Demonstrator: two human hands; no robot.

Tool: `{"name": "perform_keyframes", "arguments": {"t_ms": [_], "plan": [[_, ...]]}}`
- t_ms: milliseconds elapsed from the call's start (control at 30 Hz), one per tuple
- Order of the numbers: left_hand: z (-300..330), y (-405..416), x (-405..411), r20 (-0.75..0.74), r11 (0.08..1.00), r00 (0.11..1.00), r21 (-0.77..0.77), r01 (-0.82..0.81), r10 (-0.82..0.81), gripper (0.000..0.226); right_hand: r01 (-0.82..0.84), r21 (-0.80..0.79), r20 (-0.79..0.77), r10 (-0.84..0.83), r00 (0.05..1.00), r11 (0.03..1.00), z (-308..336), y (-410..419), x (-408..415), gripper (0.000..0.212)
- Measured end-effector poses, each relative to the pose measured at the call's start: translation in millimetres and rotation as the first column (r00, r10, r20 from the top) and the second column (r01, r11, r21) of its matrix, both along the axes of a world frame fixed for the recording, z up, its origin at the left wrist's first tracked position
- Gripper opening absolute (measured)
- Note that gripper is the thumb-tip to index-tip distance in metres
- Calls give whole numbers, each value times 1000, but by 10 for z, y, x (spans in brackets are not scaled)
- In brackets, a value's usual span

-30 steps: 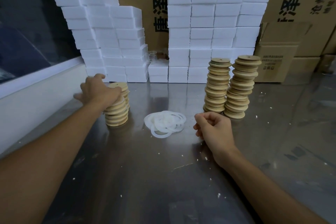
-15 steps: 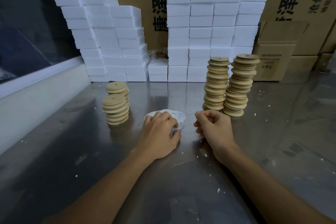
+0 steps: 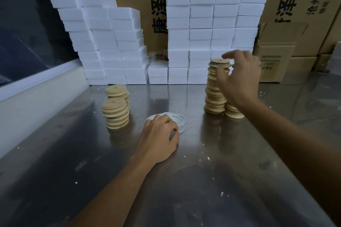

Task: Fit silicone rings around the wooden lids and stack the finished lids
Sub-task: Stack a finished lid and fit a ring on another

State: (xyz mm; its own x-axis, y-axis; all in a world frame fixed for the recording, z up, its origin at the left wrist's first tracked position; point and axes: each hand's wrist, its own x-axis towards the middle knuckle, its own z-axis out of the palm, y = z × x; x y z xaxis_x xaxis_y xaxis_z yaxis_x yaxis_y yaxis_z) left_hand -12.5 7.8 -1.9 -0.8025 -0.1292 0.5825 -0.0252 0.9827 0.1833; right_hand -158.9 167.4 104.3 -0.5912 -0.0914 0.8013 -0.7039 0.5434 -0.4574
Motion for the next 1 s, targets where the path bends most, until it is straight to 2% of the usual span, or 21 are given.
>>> {"name": "perform_keyframes", "arguments": {"t_ms": [133,233,300,400,500,600,700,767,833,933,1000], "plan": [[17,24,17,-19,1000,1000,-3,-5,5,14,165,152,60,-176,983,975,177,43,-341,42],[23,21,25,-6,999,999,13,-44,44,15,236,216,205,-280,938,947,152,95,-534,49],[13,1,15,22,998,999,32,-50,49,15,251,247,283,-318,905,936,102,122,-625,44],[5,-10,4,34,998,999,50,-25,24,11,282,225,243,-334,910,932,60,149,-684,34],[4,-18,-5,38,999,999,42,-24,22,10,332,90,101,-340,935,939,66,175,-611,32],[18,-15,-16,36,998,999,53,-26,24,11,220,-76,-45,-224,974,972,21,153,-314,35],[44,7,1,9,998,1000,53,-14,14,10,-96,-165,-132,75,989,982,-210,23,141,34],[71,31,23,-25,999,1000,27,-17,18,8,-289,-182,-41,286,957,940,-423,-94,426,33],[93,51,45,-66,1000,998,0,-5,5,8,-399,-153,100,415,904,904,-654,-181,617,31],[121,55,88,-151,999,988,22,45,-41,17,-411,-137,217,432,875,901,-926,-218,745,23],[116,27,102,-232,986,970,128,103,-71,19,-335,-178,232,370,899,925,-976,-201,744,19]]}}
